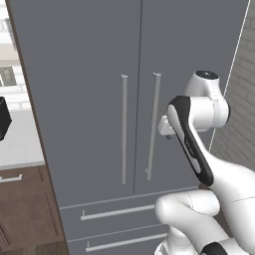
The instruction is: Grab a lemon wedge from the fridge and one ice cube from the ice bowl, and put them in the glass of lemonade.
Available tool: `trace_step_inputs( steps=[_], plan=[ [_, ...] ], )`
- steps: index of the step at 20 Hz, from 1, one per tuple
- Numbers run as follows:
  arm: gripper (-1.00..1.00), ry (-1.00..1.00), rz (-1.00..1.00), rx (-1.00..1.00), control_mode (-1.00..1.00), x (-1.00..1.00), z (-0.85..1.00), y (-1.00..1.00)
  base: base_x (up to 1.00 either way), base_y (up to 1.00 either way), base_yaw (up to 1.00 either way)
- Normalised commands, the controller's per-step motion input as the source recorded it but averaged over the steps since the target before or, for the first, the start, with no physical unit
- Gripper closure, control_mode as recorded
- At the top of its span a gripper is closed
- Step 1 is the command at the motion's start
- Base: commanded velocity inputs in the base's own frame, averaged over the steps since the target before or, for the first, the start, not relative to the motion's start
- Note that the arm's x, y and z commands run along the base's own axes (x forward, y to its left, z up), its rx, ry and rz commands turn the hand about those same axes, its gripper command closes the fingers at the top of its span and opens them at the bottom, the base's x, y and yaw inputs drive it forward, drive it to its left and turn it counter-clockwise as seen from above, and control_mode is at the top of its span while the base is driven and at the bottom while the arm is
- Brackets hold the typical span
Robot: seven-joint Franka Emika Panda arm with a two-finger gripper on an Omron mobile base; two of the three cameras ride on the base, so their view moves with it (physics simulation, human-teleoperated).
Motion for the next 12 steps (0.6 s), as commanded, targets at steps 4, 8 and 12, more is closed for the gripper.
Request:
trace_step_inputs(
  steps=[4, 8, 12],
  plan=[
    [-1.0, 0.0, 0.03, 0.0, -1.0, -0.52, -0.04, 0.0, 0.0, 0.0, 0.0],
    [-1.0, 0.0, 0.0, 0.0, -1.0, 0.22, 0.0, 0.0, 0.0, 0.0, 0.0],
    [-1.0, 0.0, 0.02, 0.0, -1.0, 0.31, 0.0, -0.04, 0.0, 0.0, 0.0]
  ],
)
